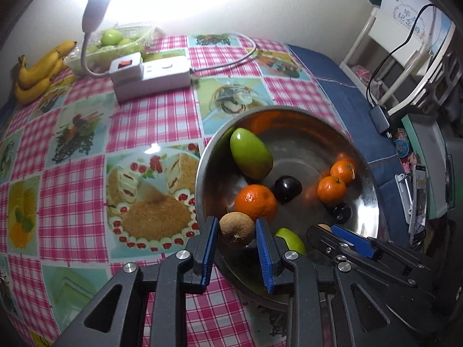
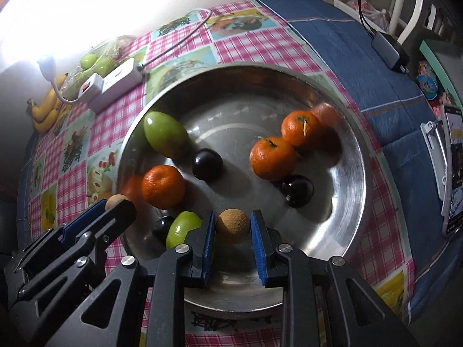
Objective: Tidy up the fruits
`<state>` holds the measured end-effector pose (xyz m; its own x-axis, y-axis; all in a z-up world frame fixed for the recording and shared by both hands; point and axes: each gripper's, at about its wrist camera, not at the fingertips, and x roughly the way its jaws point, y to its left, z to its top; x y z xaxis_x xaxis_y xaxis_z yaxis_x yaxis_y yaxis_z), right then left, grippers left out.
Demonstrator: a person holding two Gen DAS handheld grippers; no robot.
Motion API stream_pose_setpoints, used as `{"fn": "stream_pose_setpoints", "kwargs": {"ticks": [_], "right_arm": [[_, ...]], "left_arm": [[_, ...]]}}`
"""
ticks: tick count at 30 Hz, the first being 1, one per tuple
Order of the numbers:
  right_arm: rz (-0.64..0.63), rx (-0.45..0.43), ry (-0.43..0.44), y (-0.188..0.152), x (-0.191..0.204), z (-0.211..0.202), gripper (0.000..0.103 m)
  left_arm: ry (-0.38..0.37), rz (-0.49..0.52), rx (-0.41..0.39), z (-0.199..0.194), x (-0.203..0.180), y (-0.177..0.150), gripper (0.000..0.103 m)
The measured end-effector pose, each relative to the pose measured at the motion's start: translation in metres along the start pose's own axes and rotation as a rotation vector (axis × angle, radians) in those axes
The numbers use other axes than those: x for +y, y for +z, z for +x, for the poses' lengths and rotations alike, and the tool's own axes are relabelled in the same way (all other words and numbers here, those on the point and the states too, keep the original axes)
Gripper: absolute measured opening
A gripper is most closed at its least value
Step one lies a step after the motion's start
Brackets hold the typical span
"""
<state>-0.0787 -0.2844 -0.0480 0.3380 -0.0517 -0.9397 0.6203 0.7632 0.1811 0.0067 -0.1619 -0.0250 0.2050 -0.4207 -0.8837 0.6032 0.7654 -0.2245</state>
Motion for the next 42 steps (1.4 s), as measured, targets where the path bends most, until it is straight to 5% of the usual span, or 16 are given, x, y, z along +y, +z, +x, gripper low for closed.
{"fn": "stream_pose_setpoints", "kwargs": {"ticks": [10, 19, 26, 30, 33, 42], "right_arm": [[-0.009, 0.007, -0.012, 0.000, 0.001, 0.001, 0.027], [0.002, 0.001, -0.026, -0.002, -0.004, -0.005, 0.046], [-0.038, -0.018, -0.039, -0.010, 0.005, -0.012, 0.068], [-0.058, -0.037, -0.038, -0.016, 0.009, -0.016, 0.071], [-0.077, -0.050, -0.036, -0.023, 0.013, -0.017, 0.092], [-0.107, -0.081, -0.023, -0.042, 0.020, -0.026, 0.092]], "left_arm": [[-0.043, -0.017, 0.006, -0.001, 0.003, -0.003, 0.033], [-0.037, -0.063, -0.026, -0.017, 0.017, -0.011, 0.060], [0.220, -0.078, -0.068, -0.029, 0.040, -0.021, 0.086], [0.347, -0.080, -0.054, -0.031, 0.057, -0.032, 0.091], [0.375, -0.088, -0.048, -0.035, 0.067, -0.039, 0.092], [0.414, -0.063, -0.068, -0.059, 0.065, -0.061, 0.092]]}}
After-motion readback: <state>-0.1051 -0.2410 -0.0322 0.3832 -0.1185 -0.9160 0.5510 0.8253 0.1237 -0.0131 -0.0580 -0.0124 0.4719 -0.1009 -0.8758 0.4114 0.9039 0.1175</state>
